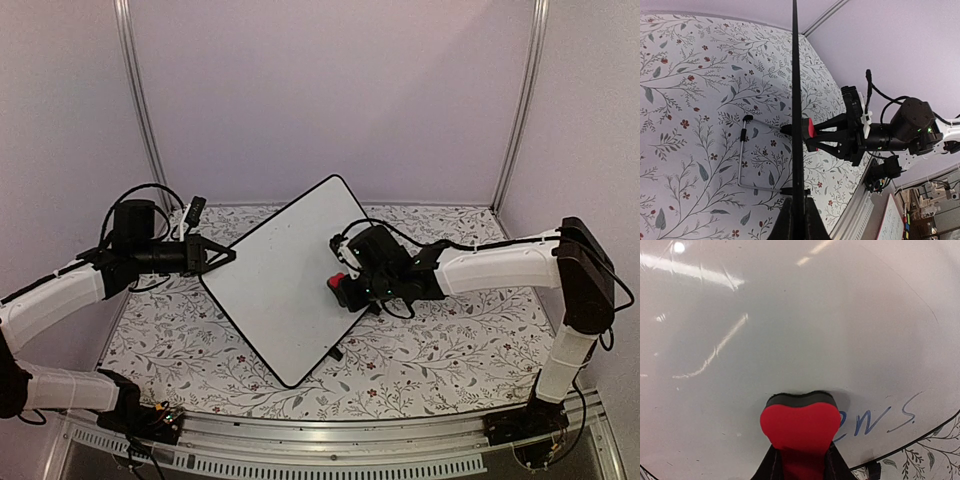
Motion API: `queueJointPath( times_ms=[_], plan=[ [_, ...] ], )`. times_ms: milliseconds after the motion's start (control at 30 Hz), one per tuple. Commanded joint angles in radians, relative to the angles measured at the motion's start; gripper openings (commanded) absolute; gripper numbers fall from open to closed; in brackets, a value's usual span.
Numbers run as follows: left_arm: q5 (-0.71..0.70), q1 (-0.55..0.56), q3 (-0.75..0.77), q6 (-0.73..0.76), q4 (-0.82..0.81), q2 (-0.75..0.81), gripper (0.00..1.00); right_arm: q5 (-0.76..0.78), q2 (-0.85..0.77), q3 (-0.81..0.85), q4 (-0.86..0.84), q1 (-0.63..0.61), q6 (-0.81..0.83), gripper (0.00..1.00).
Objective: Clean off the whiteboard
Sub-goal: Erase the whiteboard at the center of the board.
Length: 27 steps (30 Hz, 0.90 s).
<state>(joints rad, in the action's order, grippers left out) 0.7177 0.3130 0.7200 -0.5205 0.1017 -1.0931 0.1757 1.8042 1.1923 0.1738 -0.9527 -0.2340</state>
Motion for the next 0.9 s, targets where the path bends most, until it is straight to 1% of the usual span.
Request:
queueJointPath(
  times_ms=[0, 400, 867],
  plan=[
    [0.097, 0.017, -0.016, 0.043, -0.012, 0.007, 0.00, -0.019, 0.034, 0.009, -0.034, 0.012, 0.007, 0.00],
    [0.097, 0.016, -0.015, 0.043, -0.012, 0.007, 0.00, -0.045, 0.019, -0.115, -0.081, 0.012, -0.023, 0.00],
    [0.095, 0.017, -0.017, 0.042, -0.012, 0.006, 0.00, -0.054, 0.009, -0.170, -0.100, 0.012, -0.039, 0.00]
  ],
)
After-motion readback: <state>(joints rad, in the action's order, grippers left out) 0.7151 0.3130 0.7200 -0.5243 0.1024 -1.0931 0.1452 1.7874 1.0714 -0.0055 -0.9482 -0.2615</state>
